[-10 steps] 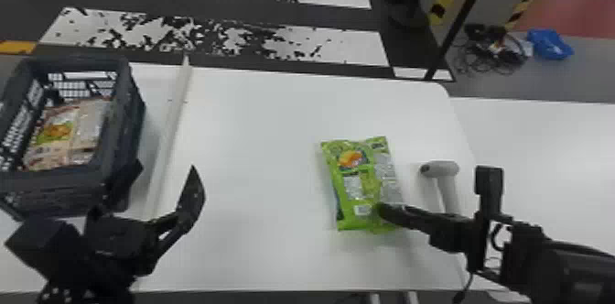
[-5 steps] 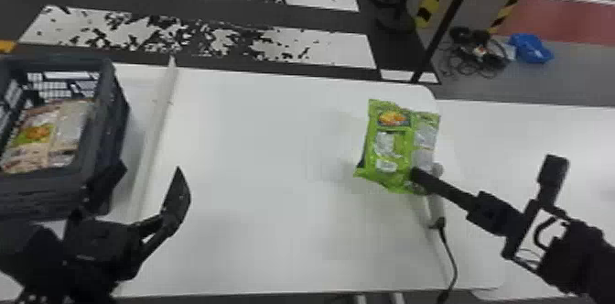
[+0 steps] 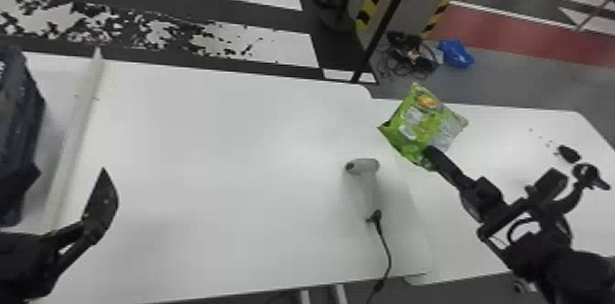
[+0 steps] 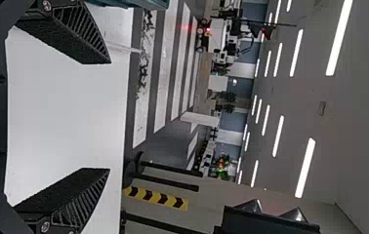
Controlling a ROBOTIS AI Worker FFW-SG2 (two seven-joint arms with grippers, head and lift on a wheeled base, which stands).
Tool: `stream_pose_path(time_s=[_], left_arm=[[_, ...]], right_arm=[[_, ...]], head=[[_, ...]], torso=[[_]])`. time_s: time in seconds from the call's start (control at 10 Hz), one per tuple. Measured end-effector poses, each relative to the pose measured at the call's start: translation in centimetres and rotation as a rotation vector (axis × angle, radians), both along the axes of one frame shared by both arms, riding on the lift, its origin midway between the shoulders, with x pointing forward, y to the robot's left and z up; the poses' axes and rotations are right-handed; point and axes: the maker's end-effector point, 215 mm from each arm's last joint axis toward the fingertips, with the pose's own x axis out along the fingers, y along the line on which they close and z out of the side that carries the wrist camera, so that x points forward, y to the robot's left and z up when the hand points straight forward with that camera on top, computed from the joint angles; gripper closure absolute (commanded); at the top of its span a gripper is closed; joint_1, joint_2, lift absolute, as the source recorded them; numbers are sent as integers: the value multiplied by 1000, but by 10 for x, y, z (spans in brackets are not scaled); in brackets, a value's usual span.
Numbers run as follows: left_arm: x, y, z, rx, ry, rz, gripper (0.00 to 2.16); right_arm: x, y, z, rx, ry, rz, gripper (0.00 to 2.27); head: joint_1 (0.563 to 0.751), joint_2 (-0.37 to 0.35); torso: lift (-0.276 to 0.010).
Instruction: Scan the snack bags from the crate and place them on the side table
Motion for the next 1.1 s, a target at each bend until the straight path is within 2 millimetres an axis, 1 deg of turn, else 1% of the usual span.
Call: stream_pose_path(time_s=[0.1, 0.3, 0.4, 0.5, 0.6, 0.7, 0.8, 0.9, 1.0, 1.1], left_arm=[[0, 0, 0, 1, 0, -1, 87], [0, 0, 0, 3, 0, -2, 87], [0, 0, 0, 3, 0, -3, 87], [-1, 0, 0, 3, 0, -4, 87], [-1, -2, 0, 2, -1, -6, 87], [-1, -2, 0, 1, -2, -8, 87], [-2, -2, 0, 1, -3, -8, 87], [-3, -3, 0, -1, -3, -8, 87], [-4, -3, 1, -3, -4, -7, 87], [-5, -3, 3, -6, -8, -6, 87]], right_arm=[[-5, -31, -11, 18, 8, -97, 2256], [-17, -76, -40, 68, 37, -251, 2253], [-25, -95, -58, 78, 65, -320, 2094], [-31, -106, -71, 82, 85, -360, 1781], [-36, -113, -84, 87, 111, -381, 1082], [-38, -113, -93, 88, 133, -383, 43], [-39, -111, -98, 87, 149, -381, -2], [-40, -111, -100, 86, 156, -383, 49], [-40, -111, -99, 83, 155, -382, 53], [-42, -113, -92, 61, 143, -381, 43]], head=[[695, -350], [695, -350], [695, -350], [695, -350], [695, -350], [695, -350], [695, -350], [695, -350], [695, -350], [695, -350]], torso=[[-81], [-81], [-81], [-81], [-81], [-81], [-81], [-81], [-81], [-81]])
